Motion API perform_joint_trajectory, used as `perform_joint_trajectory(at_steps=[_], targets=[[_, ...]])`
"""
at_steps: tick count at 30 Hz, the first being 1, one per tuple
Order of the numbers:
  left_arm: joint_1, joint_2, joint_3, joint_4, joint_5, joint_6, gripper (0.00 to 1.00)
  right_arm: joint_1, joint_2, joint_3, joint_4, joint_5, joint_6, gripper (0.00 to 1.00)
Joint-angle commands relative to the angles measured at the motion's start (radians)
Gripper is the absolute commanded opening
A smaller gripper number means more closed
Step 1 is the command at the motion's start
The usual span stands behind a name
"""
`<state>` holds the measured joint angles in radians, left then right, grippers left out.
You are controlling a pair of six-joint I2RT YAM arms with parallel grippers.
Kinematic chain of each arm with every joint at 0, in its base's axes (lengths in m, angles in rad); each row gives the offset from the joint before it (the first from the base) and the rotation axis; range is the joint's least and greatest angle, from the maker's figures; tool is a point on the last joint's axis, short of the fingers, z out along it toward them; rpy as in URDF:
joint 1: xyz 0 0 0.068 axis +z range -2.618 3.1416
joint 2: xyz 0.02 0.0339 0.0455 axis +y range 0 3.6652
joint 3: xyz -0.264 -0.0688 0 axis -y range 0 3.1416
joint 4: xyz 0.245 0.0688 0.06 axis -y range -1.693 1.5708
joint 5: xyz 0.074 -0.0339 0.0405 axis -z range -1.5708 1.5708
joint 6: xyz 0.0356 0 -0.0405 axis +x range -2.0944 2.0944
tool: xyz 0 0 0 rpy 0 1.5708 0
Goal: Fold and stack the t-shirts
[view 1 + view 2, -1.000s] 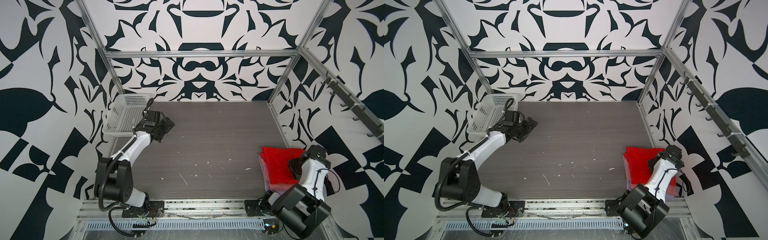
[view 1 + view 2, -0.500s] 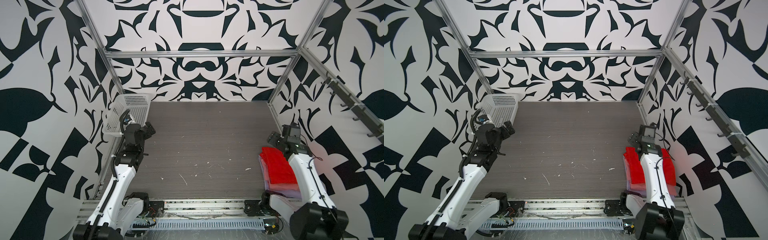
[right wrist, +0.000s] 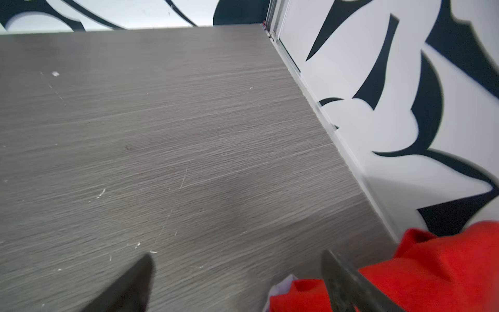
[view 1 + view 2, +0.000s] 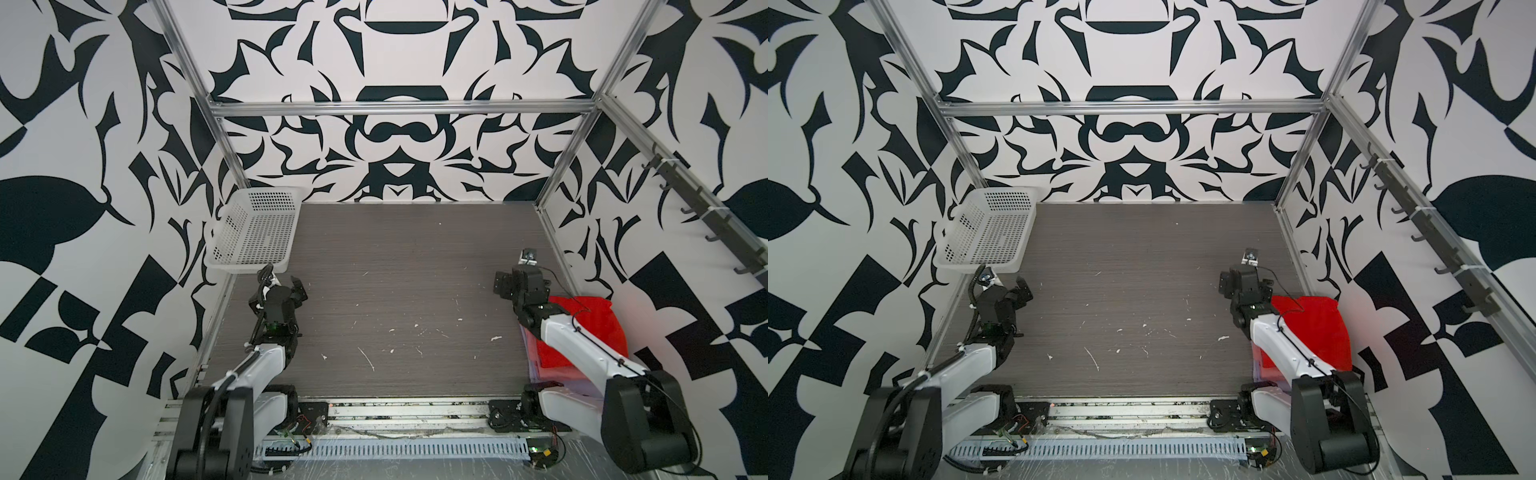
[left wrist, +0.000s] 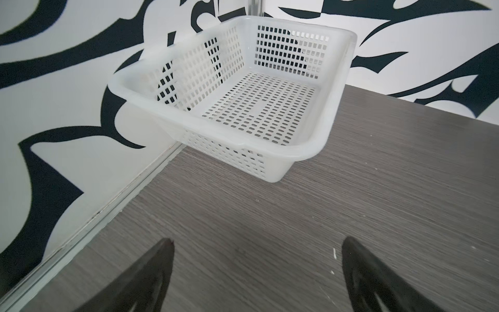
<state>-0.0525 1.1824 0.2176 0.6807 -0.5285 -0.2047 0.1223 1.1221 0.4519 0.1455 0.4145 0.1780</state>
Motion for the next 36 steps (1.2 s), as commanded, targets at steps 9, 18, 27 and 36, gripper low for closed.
perform_joint_trajectory(at_steps=[9,18,27,36], targets=[[0.003,0.349,0.085,0.348,0.090,0.114,0.99,0.002,0.235,-0.104,0.576,0.011,-0.086,0.99],[0.056,0.378,0.147,0.257,0.143,0.086,0.99,0.002,0.423,-0.119,0.800,-0.007,-0.119,0.96],[0.074,0.393,0.149,0.281,0.162,0.078,0.99,-0.001,0.436,-0.112,0.800,-0.003,-0.129,1.00],[0.073,0.384,0.134,0.303,0.157,0.071,0.99,0.000,0.433,-0.121,0.811,-0.001,-0.126,1.00]])
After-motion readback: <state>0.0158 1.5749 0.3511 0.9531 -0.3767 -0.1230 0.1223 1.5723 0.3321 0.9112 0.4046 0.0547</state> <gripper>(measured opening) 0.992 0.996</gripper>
